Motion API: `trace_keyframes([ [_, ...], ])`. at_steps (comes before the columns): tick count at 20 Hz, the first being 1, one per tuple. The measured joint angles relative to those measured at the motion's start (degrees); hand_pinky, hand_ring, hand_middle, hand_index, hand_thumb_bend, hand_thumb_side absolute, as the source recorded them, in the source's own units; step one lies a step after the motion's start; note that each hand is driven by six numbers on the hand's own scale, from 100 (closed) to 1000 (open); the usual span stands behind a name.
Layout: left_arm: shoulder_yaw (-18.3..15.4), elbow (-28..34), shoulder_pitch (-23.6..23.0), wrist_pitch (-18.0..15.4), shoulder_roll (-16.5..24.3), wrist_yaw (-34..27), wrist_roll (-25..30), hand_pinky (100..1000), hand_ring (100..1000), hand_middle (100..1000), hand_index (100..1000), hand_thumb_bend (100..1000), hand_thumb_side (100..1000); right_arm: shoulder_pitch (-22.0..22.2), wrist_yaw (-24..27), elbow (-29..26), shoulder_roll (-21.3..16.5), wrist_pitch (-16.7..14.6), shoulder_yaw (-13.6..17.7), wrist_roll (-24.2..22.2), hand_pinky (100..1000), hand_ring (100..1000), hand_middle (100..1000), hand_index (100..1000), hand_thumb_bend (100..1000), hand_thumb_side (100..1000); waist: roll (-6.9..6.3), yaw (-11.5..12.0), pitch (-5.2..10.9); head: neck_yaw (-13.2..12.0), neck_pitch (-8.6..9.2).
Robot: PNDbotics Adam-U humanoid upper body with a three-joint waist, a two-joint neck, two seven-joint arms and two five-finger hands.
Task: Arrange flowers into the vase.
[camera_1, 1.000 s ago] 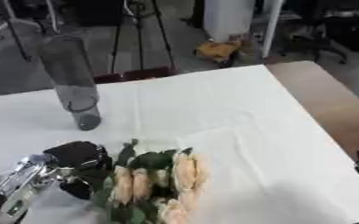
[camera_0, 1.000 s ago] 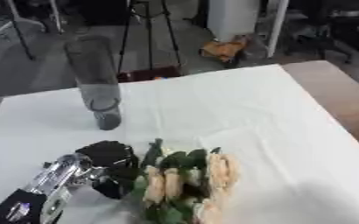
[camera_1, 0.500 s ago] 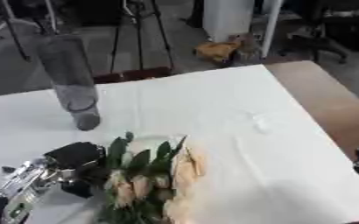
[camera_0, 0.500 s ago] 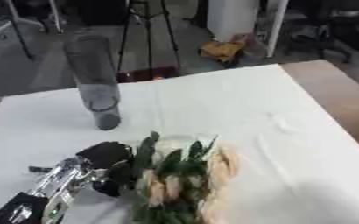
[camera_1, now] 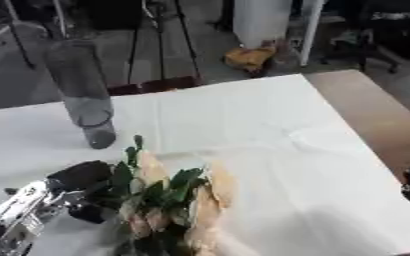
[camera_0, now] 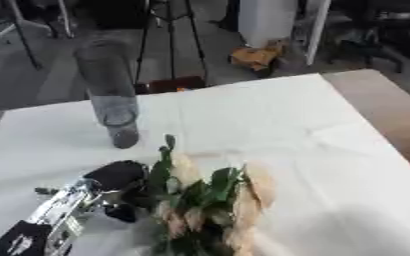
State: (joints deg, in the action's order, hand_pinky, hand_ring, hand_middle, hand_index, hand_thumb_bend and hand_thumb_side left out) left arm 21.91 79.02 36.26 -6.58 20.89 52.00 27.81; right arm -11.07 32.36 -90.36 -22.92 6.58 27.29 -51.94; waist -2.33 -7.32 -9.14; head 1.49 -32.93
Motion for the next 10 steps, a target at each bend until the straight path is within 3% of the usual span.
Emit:
trace_keyframes([
  [10, -3.9, 13.6, 1.8, 6.0, 5.2, -8.6, 3.9, 100, 100, 100, 131, 100, 105, 0.4, 0.0, -0.1, 0.0, 0.5, 0.3, 0.0, 100, 246, 136, 373, 412, 634, 0.0, 0.3, 0.39, 0.2, 0.03],
])
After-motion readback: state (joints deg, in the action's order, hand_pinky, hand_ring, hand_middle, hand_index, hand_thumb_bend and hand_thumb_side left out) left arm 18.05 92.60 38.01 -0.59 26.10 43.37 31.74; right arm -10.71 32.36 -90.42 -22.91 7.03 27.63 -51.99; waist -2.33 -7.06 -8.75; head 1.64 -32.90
